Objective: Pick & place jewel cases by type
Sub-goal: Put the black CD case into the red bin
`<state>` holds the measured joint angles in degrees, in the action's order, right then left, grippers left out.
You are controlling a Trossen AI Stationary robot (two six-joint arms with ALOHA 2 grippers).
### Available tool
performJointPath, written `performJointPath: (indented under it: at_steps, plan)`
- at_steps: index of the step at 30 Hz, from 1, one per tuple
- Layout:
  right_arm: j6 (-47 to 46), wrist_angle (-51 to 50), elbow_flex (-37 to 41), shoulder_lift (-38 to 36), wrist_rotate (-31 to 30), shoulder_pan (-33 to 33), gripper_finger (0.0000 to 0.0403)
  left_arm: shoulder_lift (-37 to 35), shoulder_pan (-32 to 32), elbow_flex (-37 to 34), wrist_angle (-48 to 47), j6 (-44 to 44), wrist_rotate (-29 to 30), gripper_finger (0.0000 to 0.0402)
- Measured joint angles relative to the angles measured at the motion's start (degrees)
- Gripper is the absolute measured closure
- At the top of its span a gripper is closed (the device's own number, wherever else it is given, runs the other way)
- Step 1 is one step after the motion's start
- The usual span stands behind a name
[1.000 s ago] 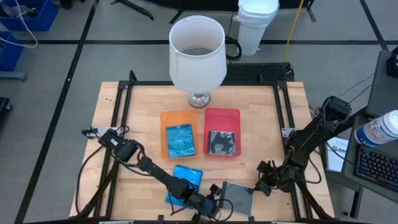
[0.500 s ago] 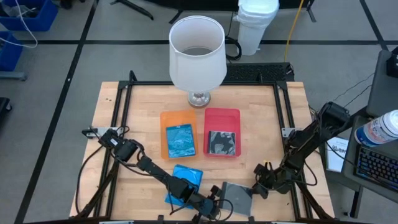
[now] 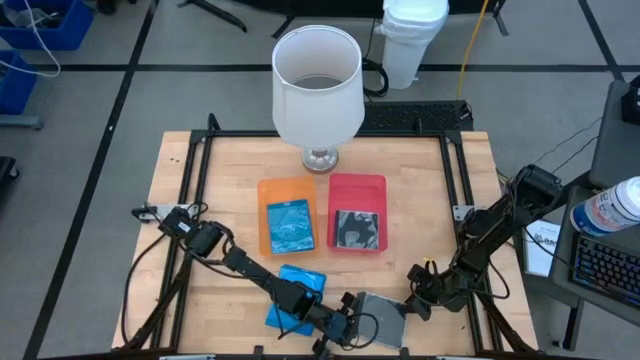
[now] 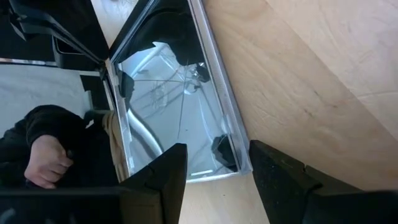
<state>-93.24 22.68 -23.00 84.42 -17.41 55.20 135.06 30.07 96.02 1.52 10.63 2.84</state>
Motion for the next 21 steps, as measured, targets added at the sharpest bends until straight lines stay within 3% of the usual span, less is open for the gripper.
performJointPath:
  at_steps: [12, 21]
  plan:
    - [1.72, 1.20, 0.13, 0.07, 0.24, 0.02, 0.0238, 0.00, -1.45, 0.01, -0.04, 0.27, 0.19, 0.0360]
    - [-0.59, 0.40, 0.07, 0.04, 7.22, 0.00, 0.0257, -0.02, -1.29, 0.01, 0.00, 1.04, 2.11, 0.0360]
